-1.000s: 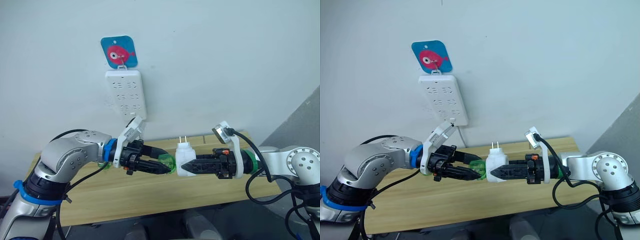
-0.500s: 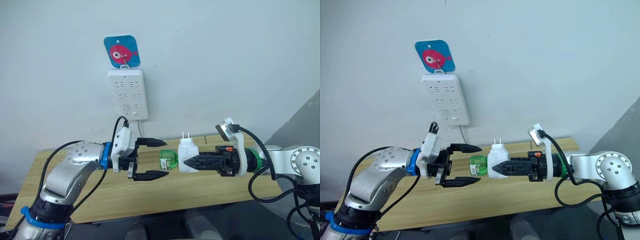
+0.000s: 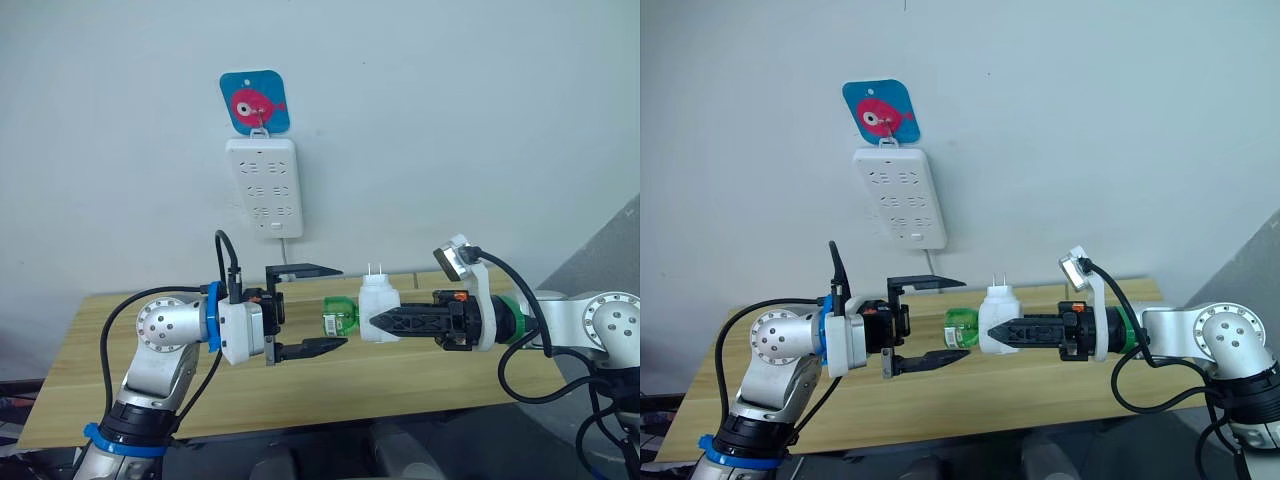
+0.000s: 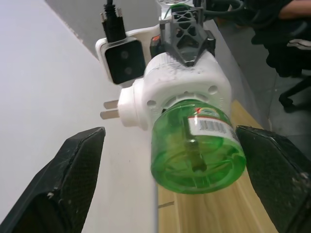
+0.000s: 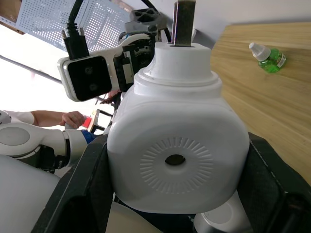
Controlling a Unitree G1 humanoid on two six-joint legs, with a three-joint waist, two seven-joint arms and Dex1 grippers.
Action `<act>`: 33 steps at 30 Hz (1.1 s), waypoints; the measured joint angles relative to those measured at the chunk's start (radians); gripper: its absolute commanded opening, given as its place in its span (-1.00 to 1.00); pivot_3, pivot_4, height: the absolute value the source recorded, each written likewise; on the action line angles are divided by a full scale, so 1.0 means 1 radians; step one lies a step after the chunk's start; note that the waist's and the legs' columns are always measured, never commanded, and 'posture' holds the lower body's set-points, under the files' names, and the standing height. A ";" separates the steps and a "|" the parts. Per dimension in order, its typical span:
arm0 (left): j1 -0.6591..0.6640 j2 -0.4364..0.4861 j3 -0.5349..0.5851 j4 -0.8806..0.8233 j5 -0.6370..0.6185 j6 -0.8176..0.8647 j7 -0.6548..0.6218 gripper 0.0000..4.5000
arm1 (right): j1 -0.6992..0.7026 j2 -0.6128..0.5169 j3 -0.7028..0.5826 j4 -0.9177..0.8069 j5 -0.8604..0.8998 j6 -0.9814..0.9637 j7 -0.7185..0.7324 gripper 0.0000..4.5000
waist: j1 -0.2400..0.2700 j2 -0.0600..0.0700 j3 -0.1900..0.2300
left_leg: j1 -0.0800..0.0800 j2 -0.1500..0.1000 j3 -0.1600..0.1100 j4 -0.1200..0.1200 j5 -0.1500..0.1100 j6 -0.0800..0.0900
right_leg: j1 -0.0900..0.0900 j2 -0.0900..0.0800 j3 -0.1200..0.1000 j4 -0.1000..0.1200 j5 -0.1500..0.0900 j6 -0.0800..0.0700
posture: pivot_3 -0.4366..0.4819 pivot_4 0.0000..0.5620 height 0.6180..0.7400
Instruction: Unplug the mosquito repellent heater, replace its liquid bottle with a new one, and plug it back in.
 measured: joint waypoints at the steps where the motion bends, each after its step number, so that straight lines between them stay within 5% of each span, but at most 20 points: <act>1: 0.000 0.001 -0.004 0.004 0.000 -0.002 0.000 0.92 | 0.000 0.000 0.000 0.000 0.000 0.000 0.000 0.34 | -0.002 0.000 0.000 | 0.000 0.000 0.000 0.000 0.000 0.000 | 0.000 0.000 0.000 0.000 0.000 0.000 | -0.37 -0.73 1.00; 9: 0.001 0.025 -0.027 0.007 -0.009 0.026 -0.007 0.01 | 0.000 0.001 0.000 0.000 0.000 -0.002 -0.009 0.34 | -0.006 0.000 0.000 | 0.000 0.000 0.000 0.000 0.000 0.000 | 0.000 0.000 0.000 0.000 0.000 0.000 | -0.37 -0.73 1.00; 15: -0.019 0.084 -0.050 -0.029 -0.064 0.169 -0.014 0.01 | 0.001 0.004 0.002 -0.002 -0.001 -0.001 -0.018 0.34 | -0.006 0.000 0.000 | 0.000 0.000 -0.001 0.000 0.000 0.000 | 0.000 0.000 -0.001 0.001 0.000 0.000 | -0.38 -0.71 1.00; 19: -0.099 0.208 -0.072 -0.143 -0.240 0.649 0.053 0.01 | 0.000 0.006 -0.001 -0.001 -0.012 -0.007 -0.016 0.34 | -0.007 0.000 0.000 | 0.000 0.000 -0.002 0.001 0.000 0.000 | 0.001 0.000 -0.002 0.001 0.000 0.000 | -0.37 -0.70 1.00; 22: -0.223 0.308 -0.075 -0.169 -0.526 1.119 0.099 0.01 | -0.005 0.006 -0.005 -0.014 -0.025 0.001 0.018 0.34 | -0.008 -0.001 0.001 | 0.000 0.000 -0.004 0.000 0.000 0.000 | 0.000 0.001 -0.004 0.001 0.000 0.000 | -0.37 -0.70 1.00; 25: -0.277 0.345 -0.053 -0.162 -0.688 1.367 0.130 0.01 | -0.006 0.008 -0.004 -0.045 -0.036 0.007 0.045 0.34 | -0.009 0.000 0.001 | 0.000 0.000 -0.004 -0.001 0.000 0.000 | 0.000 0.001 -0.005 0.001 -0.001 0.000 | -0.37 -0.70 1.00; 31: -0.261 0.307 -0.013 -0.150 -0.750 1.460 0.185 0.01 | -0.006 0.009 -0.005 -0.045 -0.043 0.004 0.049 0.34 | -0.008 0.000 0.002 | 0.000 0.000 -0.004 0.000 0.000 0.000 | 0.000 0.001 -0.005 0.001 0.000 0.000 | -0.38 -0.69 1.00; 33: -0.240 0.294 -0.014 -0.158 -0.712 1.415 0.175 0.33 | -0.006 0.007 -0.005 -0.040 -0.045 0.004 0.046 0.34 | -0.007 0.000 0.002 | 0.000 0.000 -0.004 0.000 0.000 0.000 | 0.000 0.001 -0.004 0.001 0.000 0.000 | -0.38 -0.69 1.00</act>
